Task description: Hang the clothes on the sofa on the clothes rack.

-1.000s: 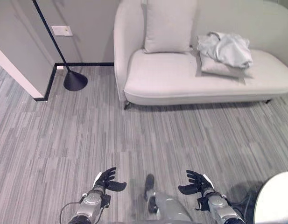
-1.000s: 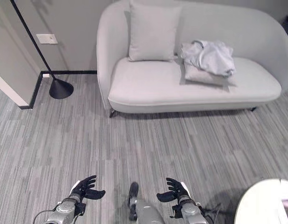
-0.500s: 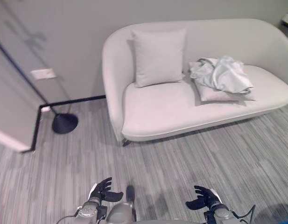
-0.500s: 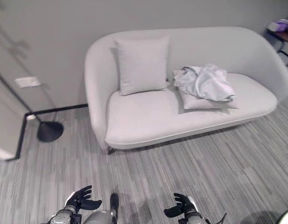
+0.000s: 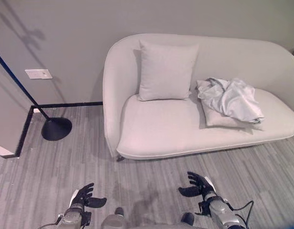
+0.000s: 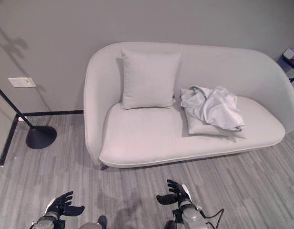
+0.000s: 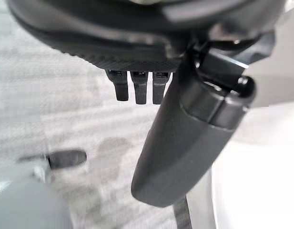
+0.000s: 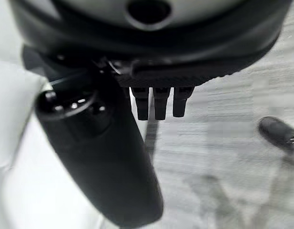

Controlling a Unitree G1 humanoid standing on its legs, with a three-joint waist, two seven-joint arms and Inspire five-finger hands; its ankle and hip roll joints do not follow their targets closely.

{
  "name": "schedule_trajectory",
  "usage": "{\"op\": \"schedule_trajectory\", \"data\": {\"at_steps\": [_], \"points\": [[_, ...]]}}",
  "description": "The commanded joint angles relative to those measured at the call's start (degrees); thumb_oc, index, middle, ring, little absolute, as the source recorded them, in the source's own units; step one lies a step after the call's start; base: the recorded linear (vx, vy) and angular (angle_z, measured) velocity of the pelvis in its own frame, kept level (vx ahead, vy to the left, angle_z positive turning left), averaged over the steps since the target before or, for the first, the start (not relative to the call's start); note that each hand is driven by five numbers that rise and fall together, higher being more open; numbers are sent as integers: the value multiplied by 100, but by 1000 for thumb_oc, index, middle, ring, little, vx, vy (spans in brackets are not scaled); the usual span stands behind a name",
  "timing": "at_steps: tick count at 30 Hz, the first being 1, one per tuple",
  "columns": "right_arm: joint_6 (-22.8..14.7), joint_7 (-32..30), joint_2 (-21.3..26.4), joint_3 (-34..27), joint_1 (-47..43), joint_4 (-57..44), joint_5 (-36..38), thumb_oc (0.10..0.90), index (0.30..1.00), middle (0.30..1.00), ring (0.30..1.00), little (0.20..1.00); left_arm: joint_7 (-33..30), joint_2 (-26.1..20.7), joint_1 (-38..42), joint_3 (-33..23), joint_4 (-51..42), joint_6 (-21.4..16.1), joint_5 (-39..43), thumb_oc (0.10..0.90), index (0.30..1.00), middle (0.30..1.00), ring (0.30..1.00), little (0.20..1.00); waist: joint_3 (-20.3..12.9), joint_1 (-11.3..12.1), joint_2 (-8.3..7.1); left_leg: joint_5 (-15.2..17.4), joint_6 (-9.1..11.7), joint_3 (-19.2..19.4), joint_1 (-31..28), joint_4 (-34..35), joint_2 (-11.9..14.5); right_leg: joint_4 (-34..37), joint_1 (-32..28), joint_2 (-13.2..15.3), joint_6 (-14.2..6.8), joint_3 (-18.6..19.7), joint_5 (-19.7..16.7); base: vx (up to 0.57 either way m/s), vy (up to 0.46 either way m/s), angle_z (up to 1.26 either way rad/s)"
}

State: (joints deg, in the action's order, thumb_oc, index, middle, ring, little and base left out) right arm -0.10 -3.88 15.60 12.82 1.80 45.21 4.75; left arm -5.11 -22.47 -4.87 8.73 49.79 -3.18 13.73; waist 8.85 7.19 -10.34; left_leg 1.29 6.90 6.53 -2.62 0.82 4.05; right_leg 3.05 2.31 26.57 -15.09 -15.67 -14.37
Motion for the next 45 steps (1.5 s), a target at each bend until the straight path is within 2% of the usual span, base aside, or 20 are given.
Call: {"op": "schedule_trajectory", "data": {"at_steps": [1,2,3,5,7,8,9,11,12,14,17,20,22,25,26,27,30,31,34,45], "points": [[-138,-124,687,-247,-357,-284,-56,800,900,900,900,900,2,52,596,87,-572,-378,169,800,900,900,900,900,145,-141,289,-87,346,158,-284,418,1163,-252,-17,-198,9,361,-224,99,-378,8],[-113,-99,720,-238,-342,-312,-117,800,900,900,900,900,28,7,604,117,-647,-374,125,800,900,900,900,900,109,-158,320,-95,385,167,-338,418,1266,-298,-57,-265,9,255,209,146,-567,-17],[-148,-73,775,-159,-386,-287,-91,800,900,900,900,900,31,44,617,85,-594,-380,216,800,900,900,900,900,112,-233,544,-884,638,140,-303,333,1756,-225,-231,-728,205,75,868,141,-698,-9],[-164,-128,854,-135,-332,-376,-78,800,900,900,900,900,48,154,662,101,-577,-315,297,800,900,900,900,900,194,-324,671,-1750,511,330,202,-452,2121,-90,-509,-1135,539,-235,1098,68,-650,13],[-171,-177,892,-155,-253,-456,-67,800,900,900,900,900,98,197,666,87,-576,-250,276,800,900,900,900,900,228,-379,677,-2006,403,662,366,-773,2295,120,-740,-1365,679,-422,1139,91,-444,45],[-153,-156,912,-133,-149,-560,-84,800,900,900,900,900,115,224,603,26,-599,-266,283,800,900,900,900,900,236,-417,608,-1709,342,953,323,-1007,2209,195,-863,-1512,743,-419,1324,120,-477,51],[-151,-134,960,-126,-125,-560,-28,800,900,900,900,900,123,299,548,24,-550,-291,265,800,900,900,900,900,295,-288,535,-1055,-7,568,765,-1652,1543,195,-850,-1570,848,-275,1405,175,-579,36],[-147,-150,983,-111,-197,-501,-15,800,900,900,900,900,92,430,556,90,-426,-320,221,800,900,900,900,900,325,-227,517,-478,-170,163,1201,-1745,760,195,-955,-1648,891,-239,1473,142,-331,-3],[-148,-150,983,-111,-199,-500,-15,800,900,900,900,900,92,430,558,90,-425,-321,221,800,900,900,900,900,316,-234,511,-488,-177,161,1210,-1734,748,195,-945,-1639,888,-245,1470,268,-207,-41],[-188,-214,951,-15,-383,-380,19,800,900,900,900,900,78,513,521,167,-366,-316,55,800,900,900,900,900,226,-93,642,-657,-340,344,1411,-697,34,195,-1071,-1926,894,-195,1603,356,-168,-43],[-214,-269,840,183,-715,-164,13,800,900,900,900,900,13,562,632,146,-143,-287,5,800,900,900,900,900,122,70,711,-993,-165,696,1607,392,-182,195,-1410,-2224,903,-173,1887,355,-106,25],[-250,-219,670,384,-885,-215,-30,800,900,900,900,900,-69,552,535,-55,-119,-314,182,800,900,900,900,900,-54,239,677,-1036,-524,639,1317,417,-352,-187,-1561,-2307,852,-131,1939,450,-46,-40],[-254,-183,520,420,-911,-132,-76,800,900,900,900,900,-86,516,510,-73,-94,-295,167,800,900,900,900,900,-68,305,438,-799,-761,662,1010,272,-496,-1254,-1403,-2009,486,-91,1540,331,3,-48],[-239,-149,508,298,-745,-349,-158,800,900,900,900,900,-103,383,554,-83,-231,-250,229,800,900,900,900,900,136,19,451,-445,-994,358,345,262,-481,-3793,-112,-1594,305,269,523,289,1,-27],[-238,-149,509,298,-745,-350,-158,800,900,900,900,900,-103,384,555,-83,-231,-249,229,800,900,900,900,900,122,23,458,-447,-992,362,363,259,-470,-3787,-96,-1605,310,271,512,467,-195,109],[-226,-172,537,138,-547,-458,-194,800,900,900,900,900,-107,265,622,-73,-334,-269,195,800,900,900,900,900,188,-81,487,-287,-895,105,56,409,-353,-3394,211,-915,448,84,607,301,-165,131],[-200,-155,602,88,-479,-518,-219,800,900,900,900,900,-120,199,684,-88,-415,-316,219,800,900,900,900,900,169,-116,455,-169,-729,-72,34,418,-304,-1943,-31,-654,485,-189,585,274,-269,98],[-181,-164,645,69,-474,-494,-249,800,900,900,900,900,-144,168,761,-64,-410,-337,188,800,900,900,900,900,169,-150,405,-95,-624,-135,14,418,-265,-858,-74,-748,467,-157,572,145,-240,86],[-134,-128,702,134,-346,-219,-513,800,900,900,900,900,-83,247,679,-1,-502,-401,65,800,900,900,900,900,4,-134,236,7,-363,-211,-80,418,-137,191,-471,-1068,308,120,550,312,-460,36],[-245,-157,1071,-574,-10,-577,47,800,900,900,900,900,34,321,335,-67,-1529,-489,338,800,900,900,900,900,-10,-443,659,-258,190,-91,-191,418,505,195,-727,-1598,627,-202,1213,50,-172,17]]}}
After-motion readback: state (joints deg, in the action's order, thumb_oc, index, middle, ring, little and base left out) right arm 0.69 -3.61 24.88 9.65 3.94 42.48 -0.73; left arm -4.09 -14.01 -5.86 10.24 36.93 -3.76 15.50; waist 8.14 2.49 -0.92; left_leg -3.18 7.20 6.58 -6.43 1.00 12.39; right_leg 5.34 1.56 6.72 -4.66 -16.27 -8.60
